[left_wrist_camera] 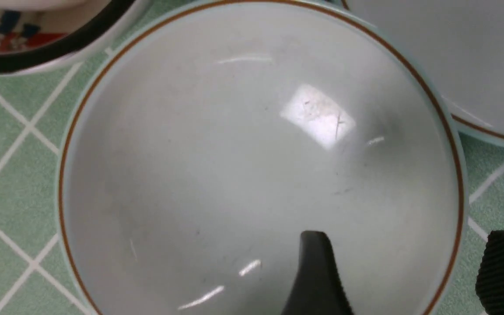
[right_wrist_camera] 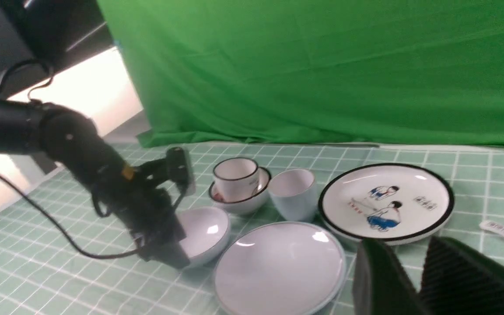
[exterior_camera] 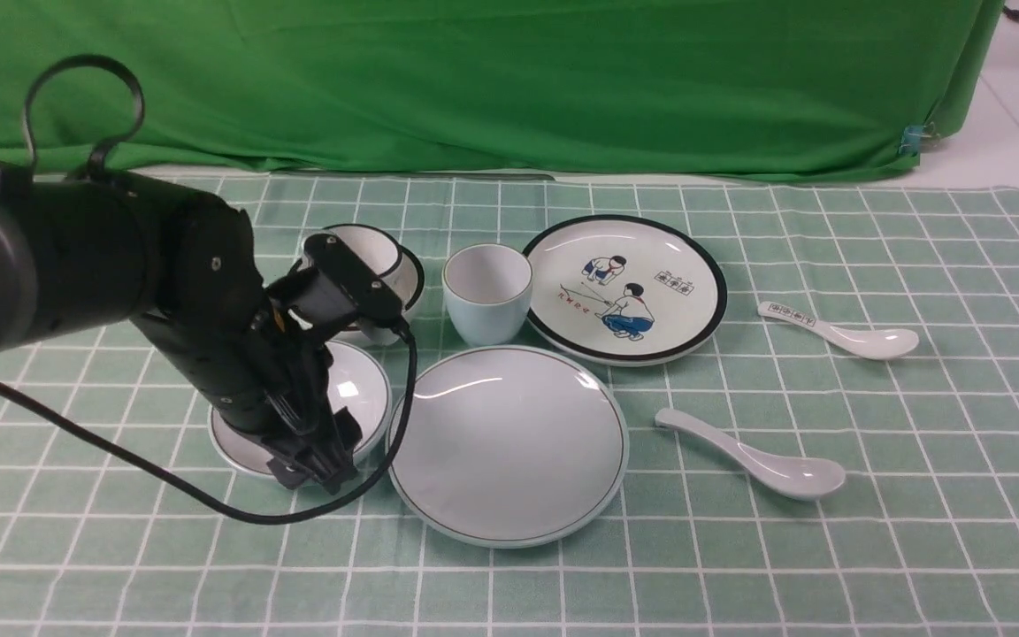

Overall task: Place the bowls on the plates on the blue tablecloth, put the cups on the bowls, and place the spoons in the cups.
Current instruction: 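Reach toward the plain white bowl and position the gripper at its rim, then place the bowl on top of the plate with the left gripper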

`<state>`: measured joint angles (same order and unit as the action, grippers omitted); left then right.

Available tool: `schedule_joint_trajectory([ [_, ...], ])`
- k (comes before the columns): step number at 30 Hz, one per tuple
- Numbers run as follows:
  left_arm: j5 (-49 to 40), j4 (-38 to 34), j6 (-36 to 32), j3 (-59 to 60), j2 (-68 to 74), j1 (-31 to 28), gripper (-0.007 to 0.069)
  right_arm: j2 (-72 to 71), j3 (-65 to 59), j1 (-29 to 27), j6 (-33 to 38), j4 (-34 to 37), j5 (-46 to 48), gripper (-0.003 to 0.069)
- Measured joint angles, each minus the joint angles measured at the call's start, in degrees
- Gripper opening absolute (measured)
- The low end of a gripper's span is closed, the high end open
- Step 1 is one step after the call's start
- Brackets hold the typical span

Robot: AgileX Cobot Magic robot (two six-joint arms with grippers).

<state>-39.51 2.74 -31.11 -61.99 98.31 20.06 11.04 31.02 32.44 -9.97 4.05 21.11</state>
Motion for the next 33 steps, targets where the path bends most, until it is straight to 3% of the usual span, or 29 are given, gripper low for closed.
schedule_joint_trajectory([
  [8, 2.85, -0.75, -5.7, 0.0, 4.42, -0.07, 0.0428, 0.14, 0.0, 2.84, -0.62, 0.05, 1.41, 0.0195],
  [11, 3.51, 0.16, -5.99, 0.0, 5.41, -0.07, 0.0331, 0.25, 0.0, 2.84, -2.8, 0.05, 2.66, 0.0195],
  [15, 2.39, -0.67, -6.61, -0.8, 5.46, 0.32, 0.0146, 0.25, 0.0, 2.84, -4.55, 0.11, 4.61, 0.0195],
  [17, 1.43, -0.87, -6.55, -1.13, 4.77, 0.46, 0.0101, 0.25, 0.0, 2.84, -4.61, 0.16, 5.5, 0.0195],
  [22, -3.22, -1.35, -1.73, -1.13, 2.77, 2.68, 0.0094, 0.35, 0.0, 2.84, -4.56, 0.22, 5.99, 0.0195],
  [26, -8.75, 1.67, 6.73, -0.89, -3.13, 9.3, 0.0033, 0.35, 0.0, 2.84, -4.0, 0.22, 6.16, 0.0195],
  [33, -5.48, 2.19, 7.11, -4.91, -4.69, 18.19, 0.0032, 0.35, 0.0, 2.84, -2.78, 0.22, 6.21, 0.0195],
])
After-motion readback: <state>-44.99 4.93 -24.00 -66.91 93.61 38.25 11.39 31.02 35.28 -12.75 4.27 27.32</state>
